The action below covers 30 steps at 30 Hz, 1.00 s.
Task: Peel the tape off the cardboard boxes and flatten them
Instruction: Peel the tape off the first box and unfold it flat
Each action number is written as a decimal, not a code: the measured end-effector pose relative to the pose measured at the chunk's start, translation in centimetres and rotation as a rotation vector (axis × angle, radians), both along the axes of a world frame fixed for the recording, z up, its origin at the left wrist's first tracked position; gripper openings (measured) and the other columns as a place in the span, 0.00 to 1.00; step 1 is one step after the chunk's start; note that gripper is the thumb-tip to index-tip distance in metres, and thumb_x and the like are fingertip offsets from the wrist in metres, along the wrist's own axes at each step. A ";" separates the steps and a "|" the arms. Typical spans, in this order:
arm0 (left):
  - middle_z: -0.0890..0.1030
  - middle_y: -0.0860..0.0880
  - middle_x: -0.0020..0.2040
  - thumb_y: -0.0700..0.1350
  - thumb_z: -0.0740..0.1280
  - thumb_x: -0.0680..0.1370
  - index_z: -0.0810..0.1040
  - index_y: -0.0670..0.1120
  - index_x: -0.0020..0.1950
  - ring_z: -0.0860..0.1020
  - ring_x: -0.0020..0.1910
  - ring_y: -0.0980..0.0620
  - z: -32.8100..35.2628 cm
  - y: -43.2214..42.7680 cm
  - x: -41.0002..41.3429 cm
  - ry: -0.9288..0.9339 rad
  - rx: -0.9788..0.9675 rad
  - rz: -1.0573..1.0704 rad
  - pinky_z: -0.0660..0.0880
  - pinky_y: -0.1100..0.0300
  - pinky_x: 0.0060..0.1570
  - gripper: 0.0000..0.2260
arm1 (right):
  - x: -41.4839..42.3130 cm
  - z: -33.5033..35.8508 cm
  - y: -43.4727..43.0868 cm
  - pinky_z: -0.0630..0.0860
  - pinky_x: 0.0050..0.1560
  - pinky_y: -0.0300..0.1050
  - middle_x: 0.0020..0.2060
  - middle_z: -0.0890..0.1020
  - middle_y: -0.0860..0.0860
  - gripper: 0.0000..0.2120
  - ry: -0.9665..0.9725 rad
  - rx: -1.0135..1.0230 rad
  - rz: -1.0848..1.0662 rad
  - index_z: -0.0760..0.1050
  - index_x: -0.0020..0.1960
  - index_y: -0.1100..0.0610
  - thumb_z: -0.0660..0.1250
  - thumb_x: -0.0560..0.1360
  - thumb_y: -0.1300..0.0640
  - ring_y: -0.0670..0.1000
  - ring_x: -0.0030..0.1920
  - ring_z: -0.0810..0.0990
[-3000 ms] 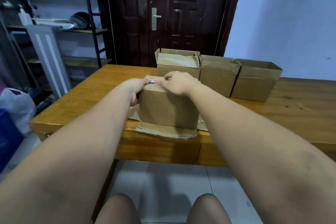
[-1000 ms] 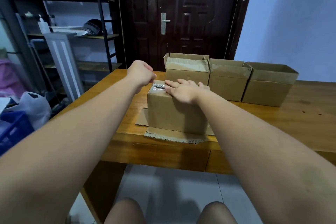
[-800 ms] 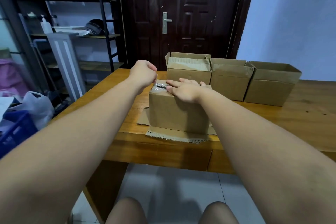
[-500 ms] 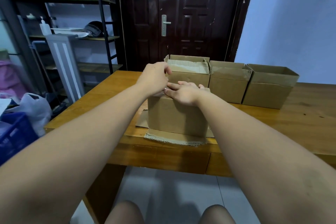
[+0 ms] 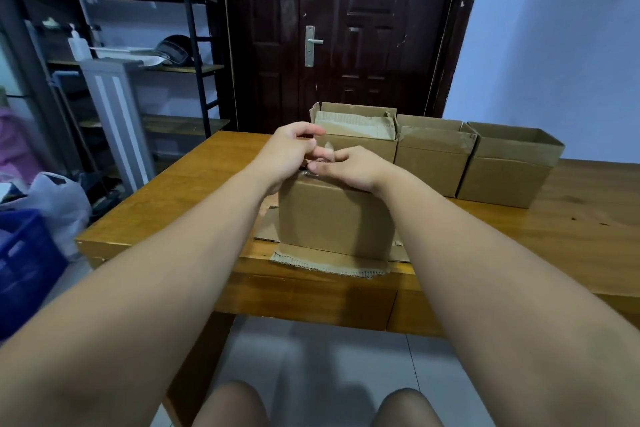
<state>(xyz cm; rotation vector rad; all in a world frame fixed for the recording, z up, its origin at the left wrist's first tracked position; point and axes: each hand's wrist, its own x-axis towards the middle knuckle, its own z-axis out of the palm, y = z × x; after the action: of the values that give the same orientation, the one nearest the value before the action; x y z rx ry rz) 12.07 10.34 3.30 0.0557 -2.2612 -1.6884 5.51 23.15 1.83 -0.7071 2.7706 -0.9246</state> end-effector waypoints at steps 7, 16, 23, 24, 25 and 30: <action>0.84 0.42 0.46 0.37 0.54 0.82 0.72 0.43 0.66 0.80 0.41 0.59 0.4 2.1 0.0 0.072 0.148 0.021 0.73 0.74 0.32 0.14 | 0.1 0.1 0.1 0.69 0.64 0.56 0.46 0.83 0.42 0.23 0.008 -0.130 -0.060 0.81 0.43 0.34 0.62 0.55 0.25 0.52 0.55 0.78; 0.73 0.46 0.56 0.29 0.56 0.76 0.59 0.55 0.73 0.74 0.43 0.49 -0.5 1.1 -1.9 -0.022 0.017 0.373 0.75 0.55 0.38 0.31 | 0.6 0.4 0.3 0.75 0.54 0.51 0.53 0.83 0.55 0.12 0.017 -0.207 -0.076 0.83 0.53 0.56 0.63 0.79 0.53 0.55 0.48 0.78; 0.79 0.43 0.61 0.37 0.62 0.78 0.77 0.43 0.63 0.75 0.61 0.44 -0.9 2.1 -2.7 -0.136 -0.688 0.278 0.71 0.57 0.58 0.14 | 0.1 0.2 0.8 0.59 0.30 0.44 0.24 0.66 0.48 0.26 0.076 -0.256 -0.150 0.67 0.23 0.51 0.61 0.80 0.57 0.49 0.28 0.64; 0.79 0.44 0.61 0.38 0.63 0.79 0.79 0.43 0.62 0.75 0.60 0.45 -0.9 2.0 -2.7 -0.136 -0.707 0.278 0.71 0.58 0.56 0.13 | 0.1 0.2 0.9 0.60 0.29 0.43 0.24 0.66 0.47 0.28 0.076 -0.255 -0.151 0.68 0.21 0.51 0.61 0.80 0.58 0.48 0.28 0.64; 0.80 0.44 0.60 0.41 0.63 0.79 0.80 0.43 0.61 0.76 0.59 0.45 -0.9 1.8 -2.7 -0.131 -0.732 0.271 0.71 0.58 0.54 0.12 | 0.0 0.1 0.9 0.61 0.30 0.42 0.25 0.67 0.46 0.28 0.081 -0.253 -0.147 0.69 0.21 0.50 0.60 0.80 0.59 0.47 0.29 0.64; 0.82 0.47 0.58 0.48 0.62 0.81 0.80 0.47 0.61 0.78 0.56 0.47 -1.5 1.2 -2.5 -0.077 -0.908 0.224 0.74 0.55 0.53 0.13 | 0.1 0.0 0.7 0.70 0.46 0.44 0.45 0.82 0.50 0.17 0.091 -0.363 -0.173 0.78 0.36 0.49 0.58 0.80 0.58 0.51 0.48 0.77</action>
<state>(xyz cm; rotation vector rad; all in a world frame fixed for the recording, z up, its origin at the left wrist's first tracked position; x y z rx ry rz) 9.62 11.55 1.77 0.1559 -2.7277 -0.4593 5.60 23.85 1.80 -0.5724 2.8054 -1.4918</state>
